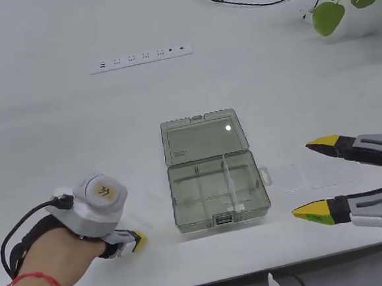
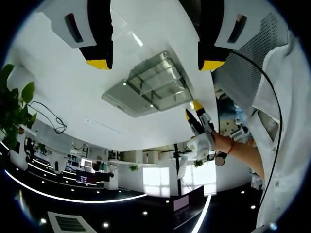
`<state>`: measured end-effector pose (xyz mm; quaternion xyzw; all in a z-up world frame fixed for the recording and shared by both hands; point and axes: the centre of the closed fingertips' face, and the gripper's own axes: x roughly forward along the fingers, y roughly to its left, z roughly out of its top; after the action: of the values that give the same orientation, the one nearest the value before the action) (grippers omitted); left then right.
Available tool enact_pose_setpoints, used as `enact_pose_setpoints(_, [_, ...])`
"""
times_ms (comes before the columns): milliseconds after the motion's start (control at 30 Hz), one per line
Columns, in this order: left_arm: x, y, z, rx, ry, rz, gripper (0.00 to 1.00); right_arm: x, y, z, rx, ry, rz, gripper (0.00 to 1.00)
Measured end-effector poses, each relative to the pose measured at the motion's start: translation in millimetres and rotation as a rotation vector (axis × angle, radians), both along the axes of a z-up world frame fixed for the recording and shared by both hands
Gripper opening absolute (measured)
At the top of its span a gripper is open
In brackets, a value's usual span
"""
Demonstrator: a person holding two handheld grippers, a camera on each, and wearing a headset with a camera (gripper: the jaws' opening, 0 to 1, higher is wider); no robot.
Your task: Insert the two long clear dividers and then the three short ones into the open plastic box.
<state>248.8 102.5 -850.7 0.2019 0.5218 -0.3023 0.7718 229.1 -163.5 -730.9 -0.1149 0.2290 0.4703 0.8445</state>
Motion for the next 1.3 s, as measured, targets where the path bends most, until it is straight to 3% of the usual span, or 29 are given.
enact_pose_setpoints(133, [1.2, 0.3, 0.1, -0.002, 0.005, 0.001, 0.32, -1.0, -0.3, 0.5, 0.004, 0.000, -0.004, 0.72])
enact_pose_setpoints(400, [1.6, 0.9, 0.9, -0.003, 0.011, -0.008, 0.32, -2.0, -1.8, 0.3, -0.002, -0.003, -0.010, 0.73])
enact_pose_setpoints(667, [1.0, -0.6, 1.3, -0.032, 0.024, -0.004, 0.31, -4.4, 0.4, -0.7, -0.016, -0.004, -0.001, 0.73])
enact_pose_setpoints(1300, [-6.5, -7.7, 9.6, -0.177, 0.048, 0.115, 0.30, -5.0, 4.4, 4.4, -0.031, -0.002, 0.001, 0.73])
